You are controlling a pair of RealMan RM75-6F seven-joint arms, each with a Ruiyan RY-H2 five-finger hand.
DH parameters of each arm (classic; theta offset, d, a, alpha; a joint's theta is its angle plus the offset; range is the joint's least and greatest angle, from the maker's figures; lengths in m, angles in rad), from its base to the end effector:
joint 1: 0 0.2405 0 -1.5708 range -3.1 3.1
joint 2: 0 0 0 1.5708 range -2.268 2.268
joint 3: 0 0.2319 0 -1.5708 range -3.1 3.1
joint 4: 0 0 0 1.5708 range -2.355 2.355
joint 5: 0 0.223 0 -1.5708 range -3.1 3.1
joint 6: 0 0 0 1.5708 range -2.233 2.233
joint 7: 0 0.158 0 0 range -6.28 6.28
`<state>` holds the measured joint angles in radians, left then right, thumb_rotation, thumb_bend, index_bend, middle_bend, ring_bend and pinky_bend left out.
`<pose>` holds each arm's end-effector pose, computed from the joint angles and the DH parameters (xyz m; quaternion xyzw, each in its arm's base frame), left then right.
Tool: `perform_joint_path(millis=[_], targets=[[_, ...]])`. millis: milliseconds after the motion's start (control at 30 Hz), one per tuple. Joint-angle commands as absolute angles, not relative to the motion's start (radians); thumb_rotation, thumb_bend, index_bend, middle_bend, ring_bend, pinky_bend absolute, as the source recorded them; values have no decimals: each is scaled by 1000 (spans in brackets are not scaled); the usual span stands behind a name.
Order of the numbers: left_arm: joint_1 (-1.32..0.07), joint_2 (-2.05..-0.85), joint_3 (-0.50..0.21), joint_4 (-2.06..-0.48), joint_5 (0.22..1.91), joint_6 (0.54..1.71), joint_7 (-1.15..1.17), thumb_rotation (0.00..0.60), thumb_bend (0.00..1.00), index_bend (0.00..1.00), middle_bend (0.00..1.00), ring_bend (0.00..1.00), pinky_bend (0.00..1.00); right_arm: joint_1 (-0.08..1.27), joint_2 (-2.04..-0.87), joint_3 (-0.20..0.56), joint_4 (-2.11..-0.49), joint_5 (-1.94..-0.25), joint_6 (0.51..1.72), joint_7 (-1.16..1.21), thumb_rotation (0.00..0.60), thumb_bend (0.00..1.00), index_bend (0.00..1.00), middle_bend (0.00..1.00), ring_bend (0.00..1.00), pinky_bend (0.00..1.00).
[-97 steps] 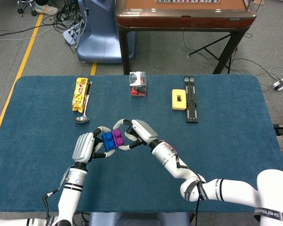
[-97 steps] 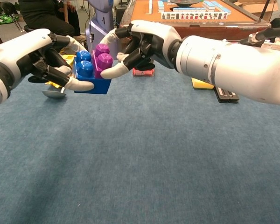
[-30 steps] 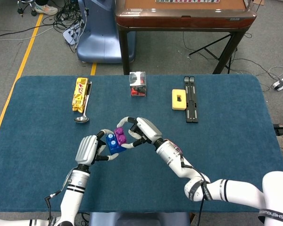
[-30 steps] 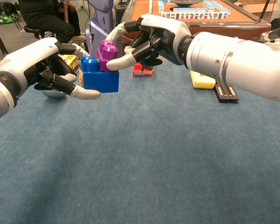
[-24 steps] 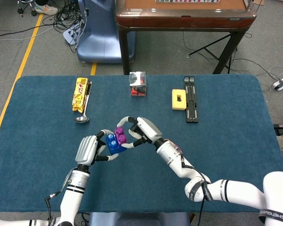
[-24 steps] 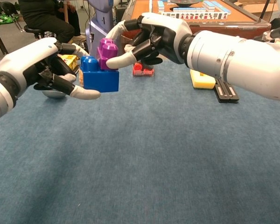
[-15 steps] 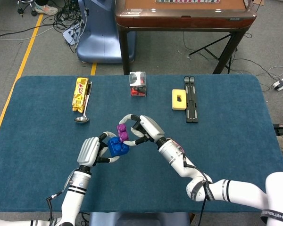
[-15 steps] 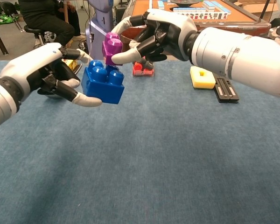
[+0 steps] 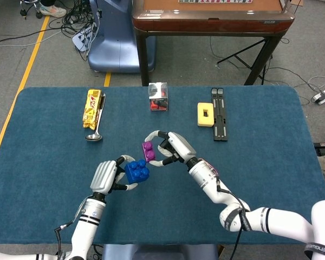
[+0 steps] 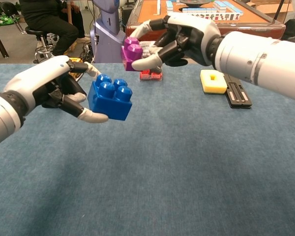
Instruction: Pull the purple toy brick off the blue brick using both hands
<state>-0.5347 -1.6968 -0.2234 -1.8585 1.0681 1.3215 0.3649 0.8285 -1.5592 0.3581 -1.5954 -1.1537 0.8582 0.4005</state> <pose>-0.0720 0.2648 -0.0220 -0.5648 -0.5384 -0.4998 0.3759 -0.0262 -0.3497 -0.0246 0.5680 -0.6034 0.5424 0.1385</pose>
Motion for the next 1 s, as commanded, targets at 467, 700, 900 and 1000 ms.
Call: perform_joint_path(millis=[467,700,900,1000], targets=[[-561,-1649,-187,-1856,956,1240,479,600,0,687,1000,921,1000,803,-1526,233,-1517,-1146,870,128,600,496,696,1000,1000,1000],[-587,-1647,-168,-1848,902,1226,571,600,0,646,1000,909,1000,813,-1549,172,-1475,-1083,855,-75,600,495,696,1000,1000,1000],[-603,-1647,-153,-1846,874,1231,630,600,0,576,997,895,1000,819,-1587,151,-1427,-1020,855,-188,600,476,671,1000,1000,1000],[-607,-1644,-152,-1849,861,1235,645,600,0,477,991,890,1000,818,-1595,152,-1415,-1000,849,-204,600,349,585,1000,1000,1000]])
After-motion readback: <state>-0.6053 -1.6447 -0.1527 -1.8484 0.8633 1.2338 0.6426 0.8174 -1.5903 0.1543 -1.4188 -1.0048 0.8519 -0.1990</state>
